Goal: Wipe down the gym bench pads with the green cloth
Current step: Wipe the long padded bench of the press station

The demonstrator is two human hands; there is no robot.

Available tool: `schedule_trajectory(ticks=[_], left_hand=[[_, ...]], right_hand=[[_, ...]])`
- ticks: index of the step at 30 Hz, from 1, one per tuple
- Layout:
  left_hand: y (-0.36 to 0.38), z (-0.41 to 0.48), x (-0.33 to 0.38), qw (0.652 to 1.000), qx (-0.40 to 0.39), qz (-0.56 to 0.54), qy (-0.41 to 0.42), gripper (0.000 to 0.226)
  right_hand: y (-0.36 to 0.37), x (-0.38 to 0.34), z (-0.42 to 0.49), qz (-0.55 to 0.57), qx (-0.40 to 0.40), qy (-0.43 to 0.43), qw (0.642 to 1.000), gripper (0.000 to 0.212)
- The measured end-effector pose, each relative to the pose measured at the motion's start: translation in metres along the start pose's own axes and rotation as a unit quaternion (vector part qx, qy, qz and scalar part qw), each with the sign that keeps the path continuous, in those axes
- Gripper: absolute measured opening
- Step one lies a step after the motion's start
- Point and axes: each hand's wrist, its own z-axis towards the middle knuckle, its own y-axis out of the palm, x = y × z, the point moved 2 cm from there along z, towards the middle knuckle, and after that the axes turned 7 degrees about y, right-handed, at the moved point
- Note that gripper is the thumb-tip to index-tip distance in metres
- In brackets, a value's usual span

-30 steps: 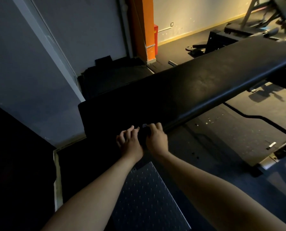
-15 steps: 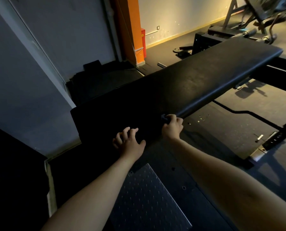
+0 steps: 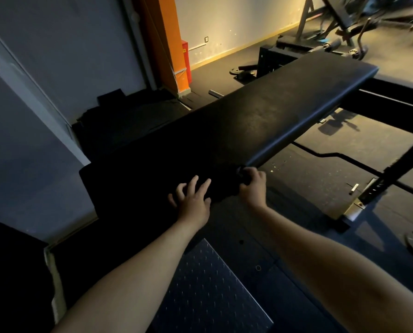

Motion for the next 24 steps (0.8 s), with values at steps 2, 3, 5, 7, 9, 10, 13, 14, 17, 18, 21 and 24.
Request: schedule_trajectory(ticks=[2,3,5,7,9,10,13,14,17,18,21,24], left_hand=[[0.002,0.001,0.000,1.000,0.008,0.008,0.004,0.056],[0.003,0.001,0.000,1.000,0.011,0.009,0.005,0.057],[0.007,0.003,-0.001,1.000,0.015,0.011,0.006,0.057],[0.009,0.003,-0.002,1.000,0.018,0.014,0.009,0.057],[0.009,0.003,-0.003,1.000,0.016,0.011,0.008,0.057],[0.009,0.003,-0.002,1.000,0.017,0.009,0.007,0.057],[0.010,0.003,-0.001,1.000,0.024,0.011,0.005,0.059],[0.009,0.004,-0.001,1.000,0.025,0.012,0.005,0.059],[0.008,0.003,0.000,1.000,0.028,-0.005,-0.001,0.057],[0.007,0.003,0.001,0.999,0.031,-0.013,-0.007,0.056],[0.006,0.006,0.009,0.998,0.057,-0.015,-0.029,0.052],[0.005,0.018,0.026,0.998,0.069,0.005,-0.016,0.052]], right_hand=[[-0.004,0.000,0.021,0.033,-0.005,0.034,0.999,0.038],[0.001,0.001,0.027,0.040,-0.007,0.048,0.998,0.038],[0.015,0.004,0.025,0.050,0.001,0.064,0.997,0.034],[0.030,0.007,0.010,0.068,0.015,0.067,0.995,0.032],[0.042,0.010,-0.008,0.073,0.024,0.081,0.994,0.030],[0.046,0.011,-0.017,0.078,0.021,0.086,0.993,0.028],[0.054,0.017,-0.039,0.077,-0.018,0.089,0.993,0.024],[0.055,0.019,-0.040,0.071,-0.031,0.084,0.993,0.025],[0.039,0.020,-0.031,0.037,-0.051,0.044,0.997,0.026],[0.030,0.020,-0.022,0.037,-0.044,0.031,0.998,0.026],[0.000,0.018,0.020,0.079,0.004,0.054,0.995,0.031],[-0.021,0.021,0.070,0.100,0.033,0.094,0.990,0.027]])
